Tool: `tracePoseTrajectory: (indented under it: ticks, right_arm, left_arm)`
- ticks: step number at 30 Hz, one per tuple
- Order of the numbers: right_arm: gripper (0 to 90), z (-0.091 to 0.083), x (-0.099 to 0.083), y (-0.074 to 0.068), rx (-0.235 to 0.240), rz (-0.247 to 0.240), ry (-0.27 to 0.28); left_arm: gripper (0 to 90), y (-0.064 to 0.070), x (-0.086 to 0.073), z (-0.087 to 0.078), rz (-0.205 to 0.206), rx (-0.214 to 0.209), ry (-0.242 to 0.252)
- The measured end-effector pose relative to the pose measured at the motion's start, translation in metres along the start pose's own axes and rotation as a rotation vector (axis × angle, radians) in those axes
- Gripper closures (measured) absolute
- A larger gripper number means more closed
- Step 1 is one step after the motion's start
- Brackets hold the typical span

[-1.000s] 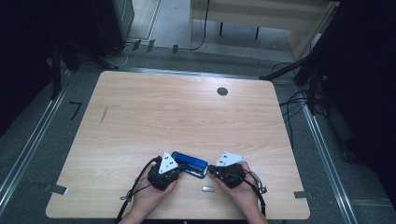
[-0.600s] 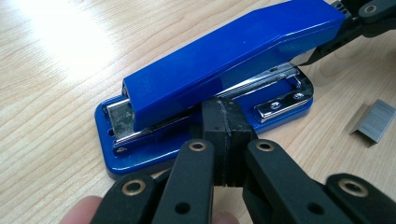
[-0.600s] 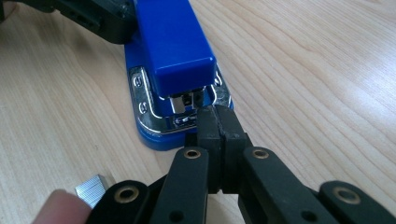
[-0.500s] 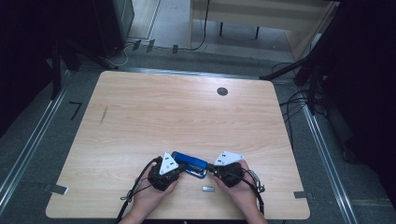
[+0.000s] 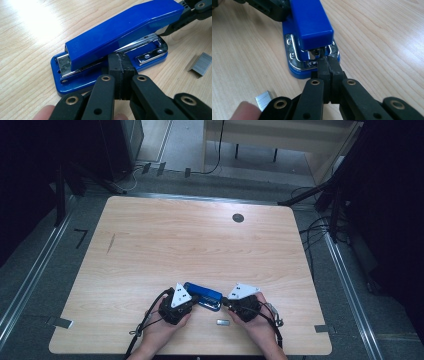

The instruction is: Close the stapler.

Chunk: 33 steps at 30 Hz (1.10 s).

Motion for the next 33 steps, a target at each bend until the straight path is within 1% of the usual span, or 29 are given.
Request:
tracePoseTrajectory:
  ticks: [3, 8, 10, 16, 33]
  right_arm:
    - [90.0, 0.0, 0.0002, -0.0002, -0.003, -0.002, -0.002]
    - [90.0, -0.0004, 0.0001, -0.0008, -0.002, 0.008, -0.009]
    - [90.0, -0.0003, 0.0004, -0.001, -0.001, -0.004, -0.007]
    - [90.0, -0.0006, 0.0004, -0.0023, -0.005, -0.015, -0.008]
    - [90.0, -0.002, 0.0009, -0.0031, -0.011, -0.028, -0.015]
  left_arm:
    - [90.0, 0.0004, -0.0001, 0.0, 0.007, 0.0, -0.001]
    - [90.0, 0.0002, -0.0001, 0.0, 0.003, 0.001, -0.001]
    - [90.0, 0.0002, -0.0001, 0.0, 0.003, 0.001, -0.001]
    - [90.0, 0.0002, -0.0001, 0.0, 0.005, 0.001, -0.001]
    - [90.0, 0.0003, -0.0001, 0.0, 0.006, 0.0, -0.001]
Point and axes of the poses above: each handheld gripper's, and its own axes: z roughly forward along the jaws, x roughly out of its top, y roughly to its right, the point moved 10 cm from there along z, roughly forward along the jaws, and after that the axes turned 4 degrees about z, right-handed, at the moved point
